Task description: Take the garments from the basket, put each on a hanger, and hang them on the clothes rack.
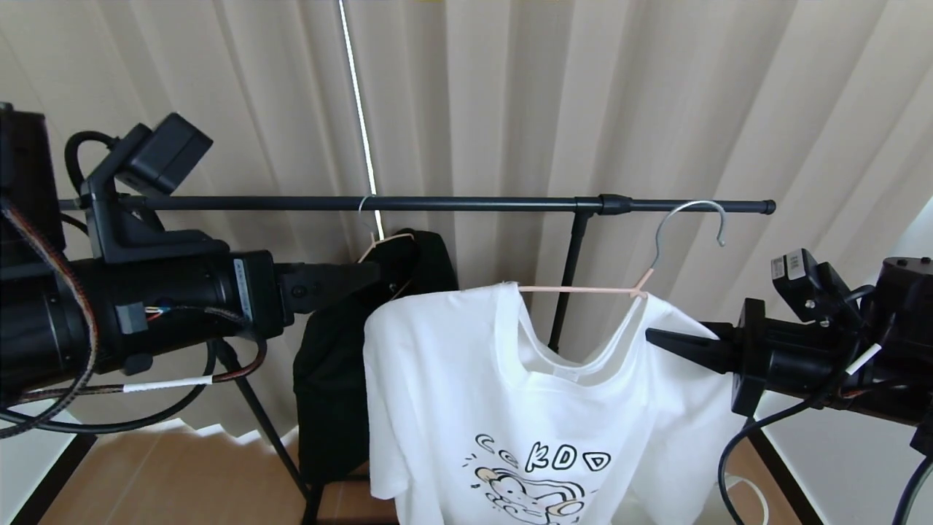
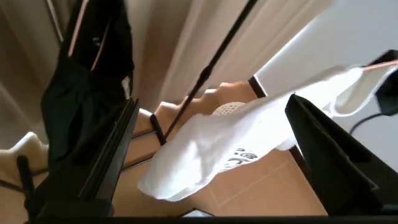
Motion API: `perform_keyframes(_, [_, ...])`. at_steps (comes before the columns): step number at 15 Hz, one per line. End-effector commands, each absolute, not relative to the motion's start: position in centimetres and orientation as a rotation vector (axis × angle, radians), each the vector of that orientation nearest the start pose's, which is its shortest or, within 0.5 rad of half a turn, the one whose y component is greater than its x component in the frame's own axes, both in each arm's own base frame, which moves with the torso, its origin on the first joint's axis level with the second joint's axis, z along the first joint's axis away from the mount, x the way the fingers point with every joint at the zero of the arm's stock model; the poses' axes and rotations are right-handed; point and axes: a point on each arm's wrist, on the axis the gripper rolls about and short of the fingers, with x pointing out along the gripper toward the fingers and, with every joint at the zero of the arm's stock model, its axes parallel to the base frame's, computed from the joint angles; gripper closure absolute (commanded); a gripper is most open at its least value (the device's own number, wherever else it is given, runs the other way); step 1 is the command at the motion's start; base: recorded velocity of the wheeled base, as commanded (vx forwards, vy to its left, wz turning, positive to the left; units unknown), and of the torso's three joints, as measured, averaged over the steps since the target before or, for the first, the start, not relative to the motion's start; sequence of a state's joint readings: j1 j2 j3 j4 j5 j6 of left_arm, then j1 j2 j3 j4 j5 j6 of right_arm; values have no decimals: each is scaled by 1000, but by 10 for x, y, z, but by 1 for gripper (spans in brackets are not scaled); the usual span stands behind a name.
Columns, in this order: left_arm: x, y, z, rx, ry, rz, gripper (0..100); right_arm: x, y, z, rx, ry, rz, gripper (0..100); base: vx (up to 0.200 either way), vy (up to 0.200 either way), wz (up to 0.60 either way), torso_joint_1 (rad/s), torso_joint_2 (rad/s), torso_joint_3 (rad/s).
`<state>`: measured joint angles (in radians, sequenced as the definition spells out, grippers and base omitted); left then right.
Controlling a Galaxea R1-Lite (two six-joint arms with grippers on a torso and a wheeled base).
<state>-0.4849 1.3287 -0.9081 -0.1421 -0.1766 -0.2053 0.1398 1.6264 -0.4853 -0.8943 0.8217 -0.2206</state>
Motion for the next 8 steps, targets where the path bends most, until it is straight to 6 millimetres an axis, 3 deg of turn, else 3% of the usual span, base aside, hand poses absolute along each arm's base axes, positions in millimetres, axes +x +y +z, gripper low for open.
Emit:
perform_keyframes(1, [195, -115, 265, -74, 338, -710, 0, 245, 57, 145, -114, 148, 1002, 100, 0, 0, 0, 0, 0, 0])
perform_keyframes(4, [208, -135, 259, 61, 373, -803, 0, 240, 65, 143, -116, 155, 1035, 100, 0, 0, 0, 0, 0, 0])
perform_keyframes(8, [216, -165, 269, 160, 398, -940, 0, 239, 66, 142, -117, 157, 1040, 100, 0, 0, 0, 0, 0, 0])
